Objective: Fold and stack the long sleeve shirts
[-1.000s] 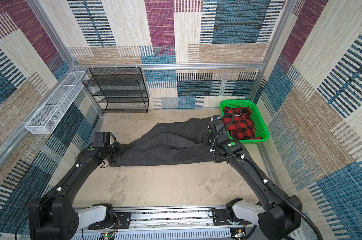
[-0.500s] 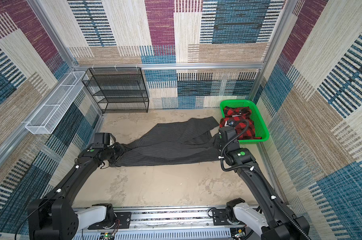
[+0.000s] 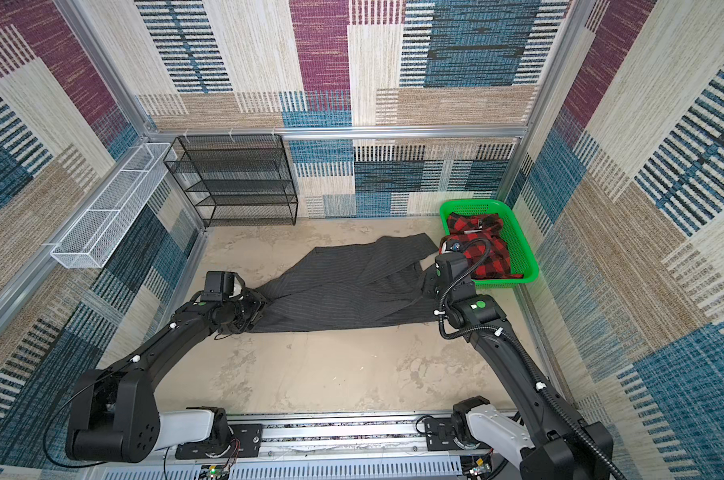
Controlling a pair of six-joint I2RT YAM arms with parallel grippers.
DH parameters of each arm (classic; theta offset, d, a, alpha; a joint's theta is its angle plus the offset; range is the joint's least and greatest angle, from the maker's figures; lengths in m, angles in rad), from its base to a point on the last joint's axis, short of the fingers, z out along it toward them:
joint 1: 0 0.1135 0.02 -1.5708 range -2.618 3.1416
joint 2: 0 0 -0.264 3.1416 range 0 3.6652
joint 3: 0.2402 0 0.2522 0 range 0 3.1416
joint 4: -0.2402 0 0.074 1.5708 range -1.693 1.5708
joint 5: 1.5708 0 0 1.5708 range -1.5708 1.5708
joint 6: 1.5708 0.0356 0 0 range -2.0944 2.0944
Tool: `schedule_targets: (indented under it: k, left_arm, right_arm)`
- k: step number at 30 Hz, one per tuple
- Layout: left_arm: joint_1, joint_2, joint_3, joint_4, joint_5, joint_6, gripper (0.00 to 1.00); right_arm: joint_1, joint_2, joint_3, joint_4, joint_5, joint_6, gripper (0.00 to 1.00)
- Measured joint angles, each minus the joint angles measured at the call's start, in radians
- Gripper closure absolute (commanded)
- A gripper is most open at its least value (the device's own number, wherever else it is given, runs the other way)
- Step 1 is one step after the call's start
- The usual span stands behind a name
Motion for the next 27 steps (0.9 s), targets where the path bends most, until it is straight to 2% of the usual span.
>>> schedule_targets:
  k: [3, 8, 10, 15, 19, 27]
  left_arm:
    - [-0.014, 0.042, 0.000, 0.042, -0.005, -0.023, 0.52]
    - [-0.023, 0.091, 0.013, 0.088, -0.055, -0.026, 0.91]
    - [-0.023, 0.090, 0.013, 0.094, -0.064, -0.026, 1.00]
    - [-0.014, 0.009, -0.022, 0.114, -0.117, -0.026, 1.00]
    - [0.032, -0.072, -0.090, 0.126, -0.158, -0.031, 1.00]
    - [0.118, -0.130, -0.232, 0.230, -0.152, -0.108, 1.00]
  right_arm:
    - [0.000, -0.002, 0.000, 0.000, -0.006, -0.004, 0.93]
    - [0.000, -0.009, 0.000, 0.000, -0.023, -0.009, 0.93]
    - [0.000, -0.011, -0.005, 0.003, -0.035, -0.011, 0.93]
    - [0.000, -0.037, -0.060, 0.040, -0.081, -0.016, 0.94]
    - [0.000, -0.060, -0.150, 0.113, -0.144, -0.030, 0.95]
    - [0.000, -0.057, -0.230, 0.291, -0.203, -0.055, 0.96]
